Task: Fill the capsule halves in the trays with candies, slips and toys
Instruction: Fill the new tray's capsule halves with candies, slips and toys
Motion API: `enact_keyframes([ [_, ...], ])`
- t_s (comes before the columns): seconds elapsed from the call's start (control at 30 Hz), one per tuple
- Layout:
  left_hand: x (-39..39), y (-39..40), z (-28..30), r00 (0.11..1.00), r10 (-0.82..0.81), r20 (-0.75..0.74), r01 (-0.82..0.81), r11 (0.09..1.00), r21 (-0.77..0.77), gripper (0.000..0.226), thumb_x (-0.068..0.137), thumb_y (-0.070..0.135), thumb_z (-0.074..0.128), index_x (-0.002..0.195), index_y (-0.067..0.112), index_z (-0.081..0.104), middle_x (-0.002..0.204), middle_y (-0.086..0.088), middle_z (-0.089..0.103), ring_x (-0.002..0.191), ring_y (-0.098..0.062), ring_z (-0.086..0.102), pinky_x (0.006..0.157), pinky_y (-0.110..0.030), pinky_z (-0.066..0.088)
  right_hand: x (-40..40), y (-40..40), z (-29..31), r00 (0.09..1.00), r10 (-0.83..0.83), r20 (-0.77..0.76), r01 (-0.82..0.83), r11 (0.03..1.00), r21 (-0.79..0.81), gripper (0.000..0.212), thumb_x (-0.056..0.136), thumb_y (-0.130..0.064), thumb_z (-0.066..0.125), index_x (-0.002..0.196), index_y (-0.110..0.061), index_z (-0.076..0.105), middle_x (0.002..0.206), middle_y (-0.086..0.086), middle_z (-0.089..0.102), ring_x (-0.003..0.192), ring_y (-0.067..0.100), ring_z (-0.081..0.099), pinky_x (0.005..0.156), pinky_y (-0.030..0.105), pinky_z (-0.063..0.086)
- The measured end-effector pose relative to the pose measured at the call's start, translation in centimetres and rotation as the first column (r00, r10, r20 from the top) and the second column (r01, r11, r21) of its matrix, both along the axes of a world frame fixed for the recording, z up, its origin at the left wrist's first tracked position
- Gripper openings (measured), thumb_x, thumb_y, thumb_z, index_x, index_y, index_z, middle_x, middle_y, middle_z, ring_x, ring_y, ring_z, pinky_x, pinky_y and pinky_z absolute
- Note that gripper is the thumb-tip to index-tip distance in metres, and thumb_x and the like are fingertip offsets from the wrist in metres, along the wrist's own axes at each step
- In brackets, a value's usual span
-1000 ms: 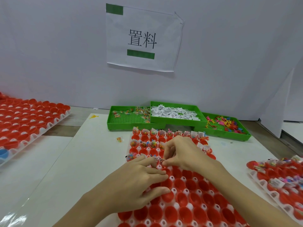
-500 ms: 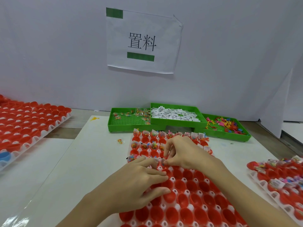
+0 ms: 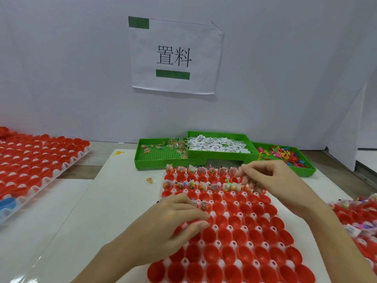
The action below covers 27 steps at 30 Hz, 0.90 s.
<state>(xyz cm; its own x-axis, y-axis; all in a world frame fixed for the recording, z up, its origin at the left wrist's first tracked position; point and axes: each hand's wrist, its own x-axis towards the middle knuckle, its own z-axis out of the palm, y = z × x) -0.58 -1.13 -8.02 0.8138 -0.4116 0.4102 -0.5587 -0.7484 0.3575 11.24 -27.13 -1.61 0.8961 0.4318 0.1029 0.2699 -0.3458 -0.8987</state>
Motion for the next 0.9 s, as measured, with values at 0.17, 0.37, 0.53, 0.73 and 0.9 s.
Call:
enact_keyframes([
  [0.17, 1.7, 1.0, 0.7, 0.967, 0.25, -0.045, -0.247, 0.883, -0.4, 0.035, 0.102, 0.052, 0.05, 0.098, 0.032, 0.079, 0.088, 0.019, 0.073, 0.089, -0.013, 0.065, 0.077, -0.026, 0.05, -0.3, -0.9, -1.1, 1.0, -0.018, 0.013, 0.017, 0.998, 0.064, 0.025, 0.093, -0.036, 0.062, 0.085, -0.024, 0.082, 0.075, 0.006, 0.074, 0.064, 0.012, 0.063, 0.058, 0.019, 0.051],
  [0.37, 8.5, 6.1, 1.3, 0.843, 0.526, -0.115, -0.532, 0.78, -0.329, 0.016, 0.101, 0.028, 0.062, 0.096, 0.024, 0.076, 0.089, 0.014, 0.076, 0.082, -0.003, 0.066, 0.07, -0.016, 0.048, 0.0, -0.5, -1.9, 0.998, -0.028, 0.048, 0.024, 0.995, 0.095, 0.026, 0.099, -0.031, 0.061, 0.082, -0.025, 0.081, 0.072, 0.005, 0.074, 0.06, 0.01, 0.063, 0.055, 0.017, 0.049],
  [0.53, 15.7, 10.8, 1.9, 0.706, 0.701, -0.105, -0.706, 0.708, -0.014, 0.023, 0.103, 0.014, 0.057, 0.114, 0.002, 0.073, 0.108, -0.014, 0.076, 0.094, -0.028, 0.066, 0.077, -0.031, 0.043, 0.1, -0.2, -2.4, 0.997, -0.032, 0.074, 0.026, 0.996, 0.09, 0.027, 0.1, -0.024, 0.062, 0.08, -0.02, 0.08, 0.071, 0.006, 0.074, 0.058, 0.01, 0.063, 0.056, 0.014, 0.048],
  [0.73, 19.1, 12.9, 1.5, 0.671, 0.725, -0.155, -0.632, 0.668, 0.393, 0.021, 0.1, 0.018, 0.062, 0.113, 0.005, 0.072, 0.113, -0.014, 0.073, 0.107, -0.031, 0.065, 0.092, -0.037, 0.051, 0.6, -0.3, -3.0, 0.996, -0.044, 0.074, 0.039, 0.996, 0.076, 0.027, 0.1, -0.025, 0.062, 0.08, -0.02, 0.079, 0.071, 0.004, 0.074, 0.059, 0.011, 0.064, 0.058, 0.014, 0.048],
  [0.9, 19.3, 12.7, 0.7, 0.685, 0.722, -0.097, -0.667, 0.675, 0.316, 0.02, 0.095, 0.011, 0.068, 0.113, 0.005, 0.073, 0.11, -0.013, 0.074, 0.104, -0.03, 0.067, 0.087, -0.037, 0.053, 0.7, -0.3, -3.1, 0.995, -0.042, 0.096, 0.035, 0.996, 0.079, 0.028, 0.101, -0.026, 0.061, 0.08, -0.021, 0.079, 0.07, 0.003, 0.074, 0.057, 0.009, 0.064, 0.058, 0.013, 0.047],
])
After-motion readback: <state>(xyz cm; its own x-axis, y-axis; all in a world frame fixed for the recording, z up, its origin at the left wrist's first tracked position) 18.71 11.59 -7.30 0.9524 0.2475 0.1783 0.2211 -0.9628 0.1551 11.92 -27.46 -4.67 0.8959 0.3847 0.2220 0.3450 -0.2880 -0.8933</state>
